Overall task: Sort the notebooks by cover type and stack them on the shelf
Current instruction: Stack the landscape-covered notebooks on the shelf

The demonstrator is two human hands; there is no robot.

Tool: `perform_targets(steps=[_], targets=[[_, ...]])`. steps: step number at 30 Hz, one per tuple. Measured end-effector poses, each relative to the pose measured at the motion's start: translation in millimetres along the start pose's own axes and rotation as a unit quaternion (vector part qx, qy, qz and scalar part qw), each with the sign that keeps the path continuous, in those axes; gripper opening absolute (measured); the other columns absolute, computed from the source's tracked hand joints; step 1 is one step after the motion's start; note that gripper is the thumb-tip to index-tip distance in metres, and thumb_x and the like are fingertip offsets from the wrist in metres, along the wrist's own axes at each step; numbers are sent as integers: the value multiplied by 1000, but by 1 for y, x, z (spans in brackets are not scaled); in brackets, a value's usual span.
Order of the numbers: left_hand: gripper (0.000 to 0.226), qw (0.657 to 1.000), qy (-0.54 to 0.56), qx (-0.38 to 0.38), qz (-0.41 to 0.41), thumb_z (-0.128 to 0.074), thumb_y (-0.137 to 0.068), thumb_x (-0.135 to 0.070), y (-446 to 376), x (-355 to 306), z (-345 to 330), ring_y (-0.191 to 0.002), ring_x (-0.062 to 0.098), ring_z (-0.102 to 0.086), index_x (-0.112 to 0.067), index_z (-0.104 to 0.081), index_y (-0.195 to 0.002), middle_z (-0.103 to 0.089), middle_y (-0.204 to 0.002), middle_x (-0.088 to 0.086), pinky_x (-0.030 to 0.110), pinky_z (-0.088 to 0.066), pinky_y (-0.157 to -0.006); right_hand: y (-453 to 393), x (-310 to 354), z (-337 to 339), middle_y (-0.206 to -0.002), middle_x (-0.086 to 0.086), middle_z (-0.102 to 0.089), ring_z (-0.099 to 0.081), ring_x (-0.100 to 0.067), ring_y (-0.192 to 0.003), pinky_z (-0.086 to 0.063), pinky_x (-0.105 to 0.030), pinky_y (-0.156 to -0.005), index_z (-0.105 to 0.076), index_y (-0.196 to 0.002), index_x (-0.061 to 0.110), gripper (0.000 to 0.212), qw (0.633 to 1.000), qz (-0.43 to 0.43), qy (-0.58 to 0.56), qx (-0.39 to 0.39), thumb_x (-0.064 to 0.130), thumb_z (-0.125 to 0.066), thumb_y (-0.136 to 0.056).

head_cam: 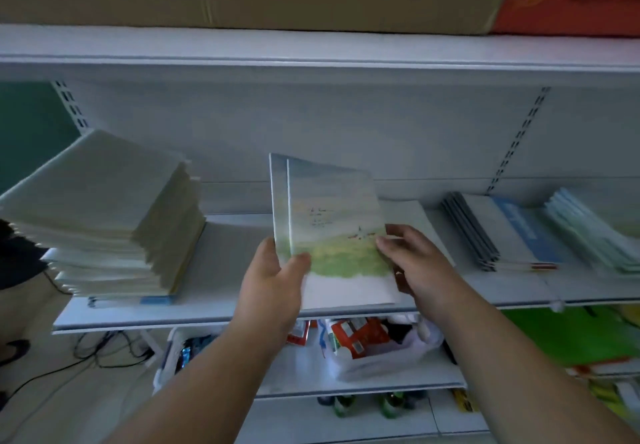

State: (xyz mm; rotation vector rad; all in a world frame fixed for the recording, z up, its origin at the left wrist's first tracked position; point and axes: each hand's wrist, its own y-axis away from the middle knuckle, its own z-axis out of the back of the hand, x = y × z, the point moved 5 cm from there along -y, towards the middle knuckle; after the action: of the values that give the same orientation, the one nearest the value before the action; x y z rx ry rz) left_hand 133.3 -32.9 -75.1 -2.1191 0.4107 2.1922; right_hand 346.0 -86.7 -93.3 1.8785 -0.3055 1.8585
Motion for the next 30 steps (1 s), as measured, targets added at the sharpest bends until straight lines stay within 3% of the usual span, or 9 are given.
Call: perform_targets(steps=[3,8,11,13,16,18,23,26,30], targets=[[18,997,-28,68,-3,-54,-99,-13,17,1,-62,-92,21,-72,-27,-63,-106,-75,-99,-1,44,-59,-82,-13,9,57,-106,-5,-74,-72,-27,-95,-57,-47,-86,-66,-111,21,38,999,-18,-29,-17,49,-70,-86],[20,981,-58,183,25,-47,-103,-20,58,8,-196,-74,16,-72,-34,-60,-108,-73,-94,0,35,-61,-63,-17,28,200,-109,-22,-69,-67,-42,-102,-52,-63,-89,-61,-104,3,34,991,11,-36,-130,33,-68,-91],[19,974,-54,213,52,-44,-104,-21,70,10,-269,-63,23,-66,-31,-61,-104,-72,-85,10,36,-50,-53,-16,32,272,-100,-3,-69,-67,-18,-92,-55,-35,-86,-60,-106,11,18,987,35,-29,-155,28,-58,-99],[18,971,-48,226,59,-45,-104,-25,72,10,-311,-63,25,-63,-31,-61,-104,-70,-85,16,36,-47,-55,-20,33,315,-95,10,-58,-56,-6,-87,-43,-21,-78,-52,-108,19,14,985,37,11,-168,31,-53,-101],[17,971,-51,230,41,-43,-106,-20,63,3,-366,-48,6,-61,-22,-60,-108,-67,-82,4,20,-44,-40,-40,32,381,-115,0,-55,-51,-20,-107,-35,-29,-91,-52,-122,16,33,976,23,70,-205,41,-50,-100],[18,964,-83,252,3,-43,-105,-18,52,-1,-406,-52,1,-63,-18,-60,-110,-67,-87,1,16,-46,-42,-54,33,420,-119,-3,-53,-50,-21,-108,-37,-31,-94,-50,-129,14,42,965,9,111,-239,44,-47,-100],[19,944,-144,295,-33,-44,-104,-25,23,-6,-501,-55,20,-63,-16,-60,-101,-69,-80,12,29,-47,-44,-73,45,505,-134,-7,-51,-52,-24,-116,-42,-41,-106,-44,-136,12,60,945,-21,180,-273,53,-50,-92],[24,931,-203,302,-21,-42,-104,-32,12,-5,-548,-56,21,-63,-15,-59,-104,-68,-82,11,25,-43,-46,-93,48,547,-123,-8,-52,-52,-26,-114,-44,-34,-92,-45,-134,8,58,929,-39,283,-237,50,-54,-94],[38,859,-433,253,-99,-37,-102,-43,-2,2,-591,-64,12,-56,-18,-60,-85,-58,-77,1,24,-37,-50,-132,47,579,-79,-4,-42,-45,-22,-80,-30,-33,-61,-43,-86,8,36,883,0,425,-200,40,-57,-96]])
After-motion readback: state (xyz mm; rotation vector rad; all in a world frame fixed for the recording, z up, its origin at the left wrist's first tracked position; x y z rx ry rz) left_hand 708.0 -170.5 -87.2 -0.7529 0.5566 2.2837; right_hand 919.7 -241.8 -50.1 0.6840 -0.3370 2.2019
